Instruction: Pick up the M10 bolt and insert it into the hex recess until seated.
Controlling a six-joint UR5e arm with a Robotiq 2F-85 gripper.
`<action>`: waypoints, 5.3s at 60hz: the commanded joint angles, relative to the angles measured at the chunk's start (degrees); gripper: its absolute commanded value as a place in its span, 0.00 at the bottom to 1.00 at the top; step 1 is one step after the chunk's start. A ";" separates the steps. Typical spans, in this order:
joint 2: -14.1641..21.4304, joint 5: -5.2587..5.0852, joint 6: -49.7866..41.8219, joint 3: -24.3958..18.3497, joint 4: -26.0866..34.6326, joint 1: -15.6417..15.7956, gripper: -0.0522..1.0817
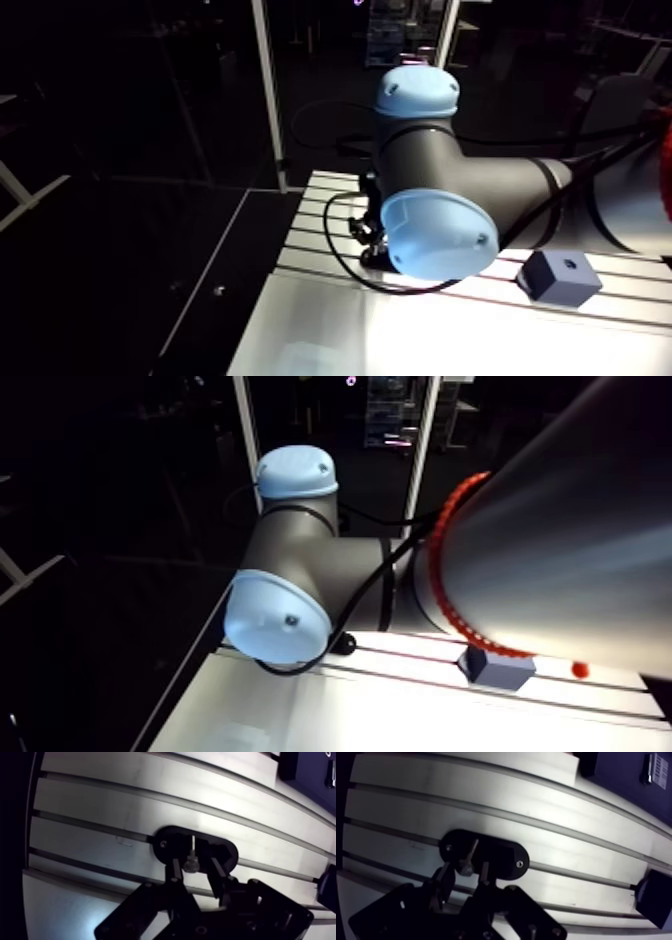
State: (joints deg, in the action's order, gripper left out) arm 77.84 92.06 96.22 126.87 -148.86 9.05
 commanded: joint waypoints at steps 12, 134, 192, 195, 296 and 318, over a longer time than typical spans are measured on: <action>0.07 0.00 -0.03 0.00 0.00 0.01 0.60; -0.20 -0.01 0.06 -0.17 -0.09 0.01 0.72; 8.20 1.50 0.75 -6.25 12.57 0.01 0.73; 8.46 1.50 0.76 -6.69 13.54 0.01 0.73; 10.72 3.70 26.18 -29.52 52.45 -19.16 0.74; 8.83 3.70 34.72 -30.98 54.77 -24.66 0.74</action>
State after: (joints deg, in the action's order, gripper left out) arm 87.90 95.78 126.08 96.73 -95.03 -12.56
